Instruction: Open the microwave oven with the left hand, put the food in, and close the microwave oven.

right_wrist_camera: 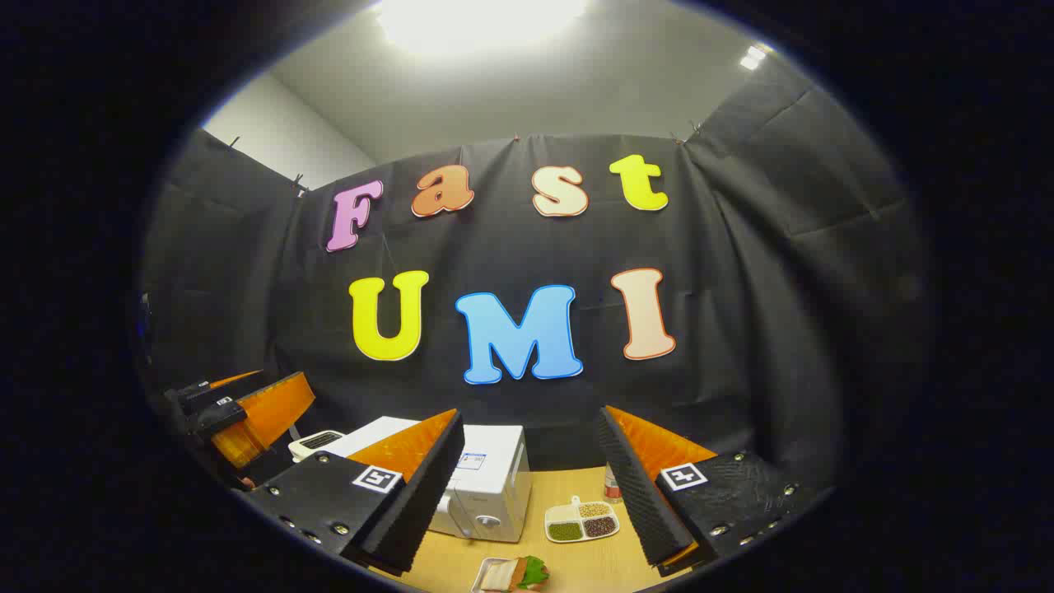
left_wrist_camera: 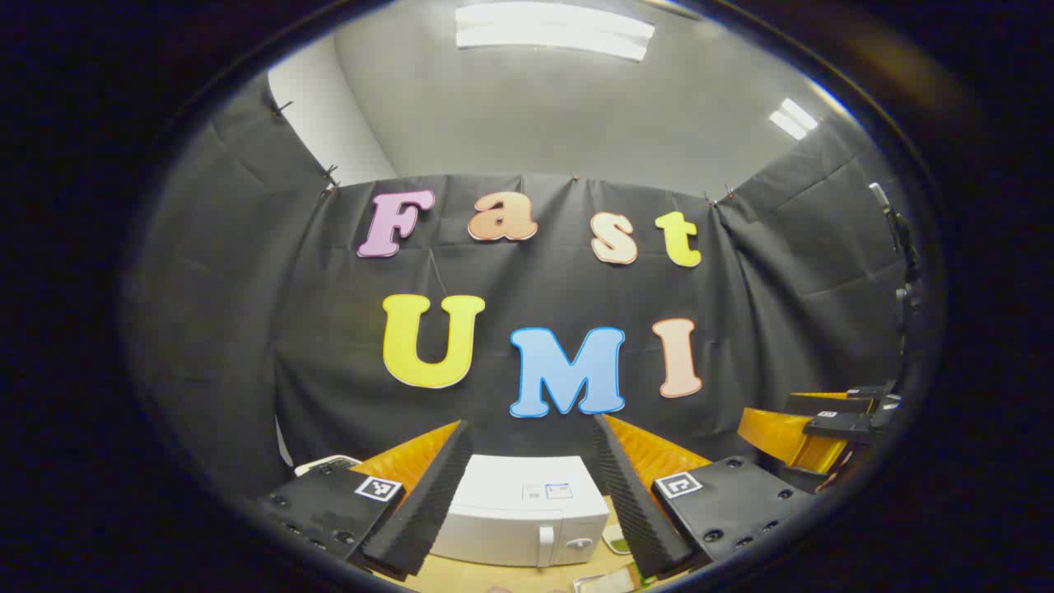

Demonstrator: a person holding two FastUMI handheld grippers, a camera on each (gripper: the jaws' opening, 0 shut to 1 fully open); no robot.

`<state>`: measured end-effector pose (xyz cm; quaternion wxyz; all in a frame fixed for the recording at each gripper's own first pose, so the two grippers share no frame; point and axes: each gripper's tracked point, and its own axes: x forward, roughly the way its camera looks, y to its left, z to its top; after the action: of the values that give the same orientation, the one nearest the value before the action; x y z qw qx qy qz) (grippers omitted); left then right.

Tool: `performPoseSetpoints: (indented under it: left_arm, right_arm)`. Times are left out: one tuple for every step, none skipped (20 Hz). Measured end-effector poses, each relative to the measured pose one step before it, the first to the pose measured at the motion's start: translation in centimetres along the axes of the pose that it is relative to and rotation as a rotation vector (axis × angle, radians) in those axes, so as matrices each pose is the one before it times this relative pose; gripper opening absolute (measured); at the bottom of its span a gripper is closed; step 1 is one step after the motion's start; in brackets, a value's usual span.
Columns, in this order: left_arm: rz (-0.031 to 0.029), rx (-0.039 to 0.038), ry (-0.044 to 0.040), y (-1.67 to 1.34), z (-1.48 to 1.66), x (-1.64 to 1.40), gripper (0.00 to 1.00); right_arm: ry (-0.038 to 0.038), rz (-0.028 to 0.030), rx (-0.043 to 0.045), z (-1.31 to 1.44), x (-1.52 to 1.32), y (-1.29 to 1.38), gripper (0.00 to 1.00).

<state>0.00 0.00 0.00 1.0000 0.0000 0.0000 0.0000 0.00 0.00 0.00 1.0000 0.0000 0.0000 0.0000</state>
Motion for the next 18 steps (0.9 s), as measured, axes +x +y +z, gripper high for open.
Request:
performPoseSetpoints:
  left_arm:
    - [-0.01789, -0.00897, 0.01299, -0.005, -0.154, -0.086, 0.96]
    - [-0.00869, 0.00116, -0.01054, 0.281, 0.216, -0.039, 0.95]
    - [-0.00052, 0.00579, -0.01687, 0.533, 0.373, -0.053, 0.96]
    - [0.00212, 0.00168, -0.00146, 0.390, -0.204, 0.006, 0.96]
    - [-0.00430, -0.00808, 0.01118, 0.275, -0.429, 0.143, 0.96]
    - [-0.00573, -0.00954, 0.02109, 0.049, -0.709, 0.075, 0.96]
    - [0.00595, -0.00257, 0.00425, 0.462, -0.147, -0.061, 0.97]
    - [0.01151, 0.00287, -0.01214, 0.644, 0.326, -0.059, 0.96]
    - [0.01478, 0.00676, -0.00930, 0.630, 0.177, -0.081, 0.96]
    - [0.00628, 0.00364, -0.00092, 0.284, -0.163, 0.135, 0.96]
    - [-0.01227, -0.00649, 0.00512, -0.402, -0.162, 0.010, 0.96]
    - [-0.01204, -0.00880, 0.00364, -0.156, -0.307, 0.051, 0.96]
    - [-0.00416, -0.00273, -0.00294, 0.111, 0.104, 0.000, 0.97]
    - [-0.00520, -0.00170, -0.00180, -0.013, 0.014, 0.015, 0.96]
    - [-0.00249, 0.00005, 0.00144, -0.031, -0.107, 0.052, 0.95]
    - [-0.00664, -0.00048, 0.00600, -0.144, -0.278, 0.117, 0.96]
    - [-0.01760, -0.00621, 0.00941, -0.415, -0.389, 0.079, 0.95]
    - [-0.00914, -0.00362, 0.00643, -0.429, -0.402, 0.161, 0.94]
  right_arm:
    - [0.00879, -0.01369, -0.01234, -0.157, -0.083, 0.102, 0.98]
    - [-0.01170, -0.00323, -0.00567, 0.309, -0.122, 0.401, 0.98]
    - [-0.01334, 0.00327, -0.00431, 0.418, -0.009, 0.620, 0.99]
    - [-0.00803, -0.00219, -0.00902, 0.123, 0.057, 0.331, 0.98]
    - [-0.00183, -0.01084, -0.00822, -0.132, 0.094, -0.020, 0.98]
    - [0.00579, -0.00410, -0.00136, -0.104, -0.042, 0.174, 0.98]
    - [-0.00232, 0.00345, 0.00429, 0.051, -0.066, 0.580, 0.98]
    - [-0.00963, 0.00657, 0.00380, 0.190, 0.052, 0.409, 0.98]
    - [-0.00281, 0.00073, -0.00458, -0.023, 0.070, 0.214, 0.98]
    - [0.00585, -0.00127, -0.00654, -0.141, 0.011, 0.088, 0.98]
    - [0.00057, 0.00431, 0.00121, -0.096, -0.065, 0.155, 0.98]
    - [-0.00371, 0.00380, 0.00193, 0.164, 0.031, 0.250, 0.98]
    - [0.00054, 0.00212, -0.00215, -0.108, 0.171, 0.107, 0.98]
    - [0.00143, 0.00158, -0.00401, -0.062, 0.001, 0.043, 0.98]
    - [0.00118, -0.00091, -0.00187, -0.087, 0.028, -0.045, 0.98]
    - [-0.00060, -0.00163, 0.00220, 0.046, -0.061, -0.035, 0.98]
    - [0.00011, -0.00160, 0.00350, -0.039, -0.040, -0.073, 0.98]
    - [-0.00050, -0.00484, 0.00127, -0.026, -0.028, -0.148, 0.98]
